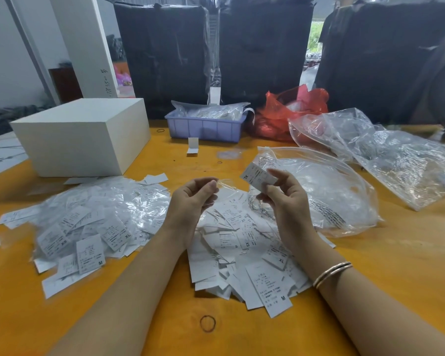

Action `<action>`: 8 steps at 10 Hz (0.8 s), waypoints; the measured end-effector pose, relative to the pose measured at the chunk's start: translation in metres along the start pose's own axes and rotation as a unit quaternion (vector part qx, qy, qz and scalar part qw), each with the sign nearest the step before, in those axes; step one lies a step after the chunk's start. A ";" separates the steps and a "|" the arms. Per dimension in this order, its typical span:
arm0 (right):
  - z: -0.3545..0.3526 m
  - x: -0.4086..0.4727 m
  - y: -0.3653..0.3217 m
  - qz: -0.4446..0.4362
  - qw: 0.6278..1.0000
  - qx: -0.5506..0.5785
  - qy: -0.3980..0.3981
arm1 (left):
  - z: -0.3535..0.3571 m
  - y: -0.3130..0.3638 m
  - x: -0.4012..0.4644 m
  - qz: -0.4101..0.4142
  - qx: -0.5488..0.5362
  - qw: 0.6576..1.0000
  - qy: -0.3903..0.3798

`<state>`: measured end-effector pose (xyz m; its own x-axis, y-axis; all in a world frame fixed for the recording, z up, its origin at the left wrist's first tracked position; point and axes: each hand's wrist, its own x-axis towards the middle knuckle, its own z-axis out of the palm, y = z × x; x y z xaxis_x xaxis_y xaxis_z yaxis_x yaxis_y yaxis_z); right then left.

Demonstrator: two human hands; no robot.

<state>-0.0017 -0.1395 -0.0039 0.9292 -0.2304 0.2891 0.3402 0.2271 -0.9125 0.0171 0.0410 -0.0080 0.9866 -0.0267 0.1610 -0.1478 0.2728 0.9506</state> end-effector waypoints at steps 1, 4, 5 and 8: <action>0.001 0.000 -0.001 0.021 0.999 0.045 -0.004 | 0.000 0.000 0.001 0.000 -0.004 1.000 0.009; 0.001 0.004 0.008 0.056 0.998 -0.009 -0.036 | -0.001 -0.001 0.002 0.004 0.001 1.000 0.018; 0.000 0.005 0.008 0.051 0.998 0.007 -0.021 | -0.002 0.000 0.002 0.005 0.007 1.000 0.024; -0.001 0.005 0.009 0.051 0.997 -0.006 -0.052 | -0.002 0.000 0.001 0.014 0.031 0.999 0.022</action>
<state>0.0054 -0.1393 -0.0110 0.9689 -0.1067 0.2233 0.2426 0.2318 -0.9420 0.0183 0.0425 -0.0081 0.9840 0.0229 0.1768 -0.1776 0.2132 0.9607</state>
